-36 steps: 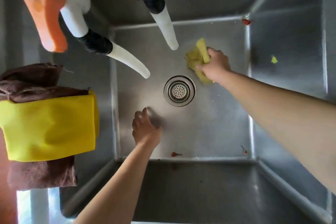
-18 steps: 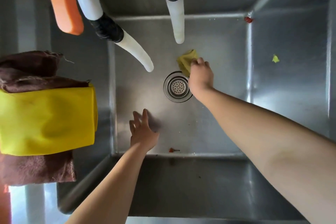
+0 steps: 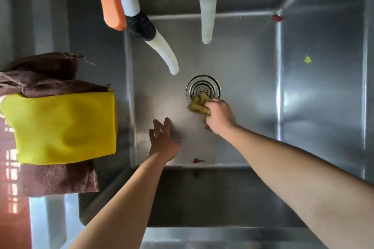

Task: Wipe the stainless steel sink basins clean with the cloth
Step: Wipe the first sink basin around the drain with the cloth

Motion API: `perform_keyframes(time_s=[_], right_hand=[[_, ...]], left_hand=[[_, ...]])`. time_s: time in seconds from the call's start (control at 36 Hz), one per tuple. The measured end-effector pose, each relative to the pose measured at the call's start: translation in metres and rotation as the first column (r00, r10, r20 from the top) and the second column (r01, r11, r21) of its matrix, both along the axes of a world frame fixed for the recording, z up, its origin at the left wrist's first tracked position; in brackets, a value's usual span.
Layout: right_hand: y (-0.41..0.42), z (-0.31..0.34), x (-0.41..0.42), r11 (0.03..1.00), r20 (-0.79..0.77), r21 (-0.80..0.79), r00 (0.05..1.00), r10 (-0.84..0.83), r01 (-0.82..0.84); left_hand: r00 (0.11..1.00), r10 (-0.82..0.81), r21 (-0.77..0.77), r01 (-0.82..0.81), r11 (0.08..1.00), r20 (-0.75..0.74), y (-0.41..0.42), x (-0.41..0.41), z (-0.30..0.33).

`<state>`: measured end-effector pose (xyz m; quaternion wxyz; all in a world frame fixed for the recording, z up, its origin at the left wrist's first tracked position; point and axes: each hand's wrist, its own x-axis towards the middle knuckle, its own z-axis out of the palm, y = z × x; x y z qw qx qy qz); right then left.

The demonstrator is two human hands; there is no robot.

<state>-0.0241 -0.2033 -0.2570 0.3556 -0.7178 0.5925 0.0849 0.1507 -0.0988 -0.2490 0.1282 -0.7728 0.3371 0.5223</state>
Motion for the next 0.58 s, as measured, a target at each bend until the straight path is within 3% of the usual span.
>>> perform_keyframes(time_s=[0.08,0.17,0.25,0.31,0.39,0.47,0.58], right_hand=[[0.01,0.006,-0.01,0.972,-0.026,0.216,0.994,0.106,-0.098],[0.013,0.013,-0.019,0.838,-0.004,0.513,0.976,0.216,-0.184],[-0.004,0.022,-0.022,0.797,0.04,0.57,0.976,0.213,-0.198],[-0.029,0.026,-0.021,0.868,0.045,0.487,0.996,0.082,-0.094],[-0.079,0.026,-0.018,0.985,0.046,0.15,0.995,-0.088,0.08],[-0.129,0.024,-0.015,0.969,-0.002,-0.141,0.978,-0.207,0.204],[-0.157,0.01,-0.005,0.953,-0.114,-0.195,0.96,-0.255,0.23]], left_hand=[[1.0,-0.011,0.0,0.011,1.0,-0.011,0.001,0.002,0.002],[1.0,-0.006,0.003,0.006,1.0,-0.026,0.002,0.004,0.002],[0.999,-0.028,0.0,0.028,1.0,-0.025,0.001,0.004,0.001],[0.999,-0.04,0.008,0.04,0.999,-0.02,0.002,0.003,-0.001],[0.999,-0.044,0.015,0.044,0.999,-0.007,0.005,0.001,-0.002],[0.997,-0.079,0.003,0.079,0.997,0.019,0.007,-0.002,-0.003],[0.994,-0.106,-0.004,0.107,0.994,0.026,0.008,-0.001,-0.002]])
